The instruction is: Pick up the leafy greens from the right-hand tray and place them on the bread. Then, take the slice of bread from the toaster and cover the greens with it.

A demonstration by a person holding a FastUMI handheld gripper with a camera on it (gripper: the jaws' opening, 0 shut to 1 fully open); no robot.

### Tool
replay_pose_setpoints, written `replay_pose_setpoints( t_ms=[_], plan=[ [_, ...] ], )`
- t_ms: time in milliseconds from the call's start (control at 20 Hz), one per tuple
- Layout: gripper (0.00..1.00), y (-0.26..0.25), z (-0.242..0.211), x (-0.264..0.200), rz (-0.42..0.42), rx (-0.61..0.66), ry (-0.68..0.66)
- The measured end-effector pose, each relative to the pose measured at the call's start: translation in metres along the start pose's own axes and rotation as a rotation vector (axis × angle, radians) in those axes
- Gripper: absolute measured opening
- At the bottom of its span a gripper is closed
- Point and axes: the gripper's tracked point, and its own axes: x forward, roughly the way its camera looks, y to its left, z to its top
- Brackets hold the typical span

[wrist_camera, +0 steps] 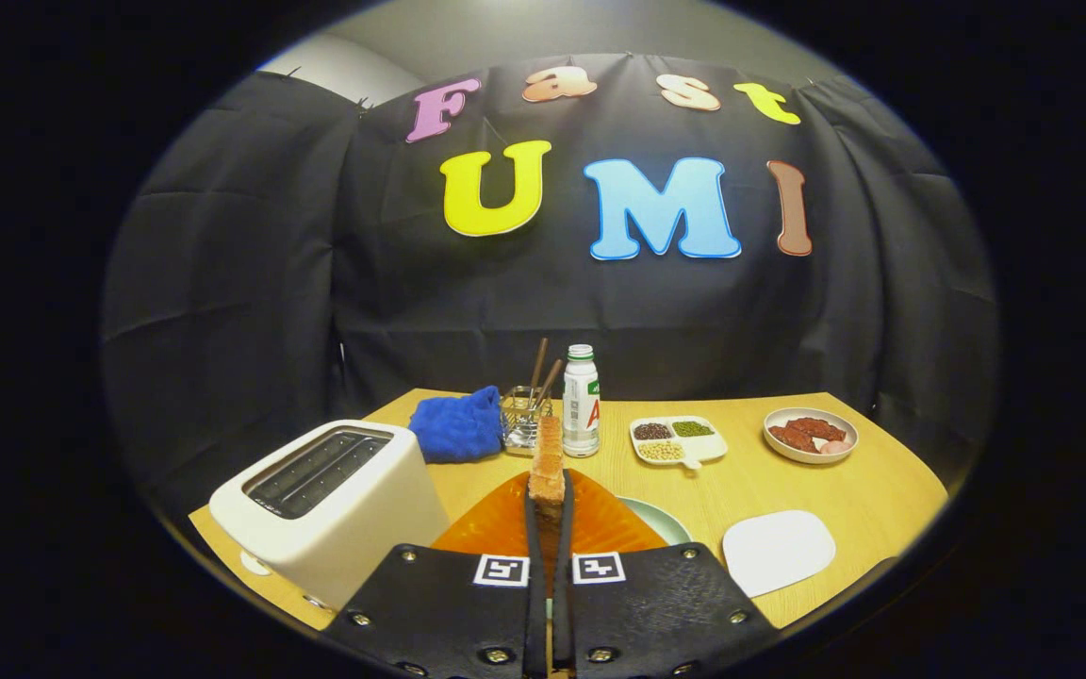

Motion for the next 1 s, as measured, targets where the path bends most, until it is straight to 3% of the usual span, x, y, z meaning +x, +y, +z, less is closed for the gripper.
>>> replay_pose_setpoints(
  t_ms=[400,1000],
  plan=[
    [0.03,0.007,-0.018,0.015,0.017,-0.019,0.007],
    [0.03,0.007,-0.049,0.038,0.082,0.058,0.061]
  ],
)
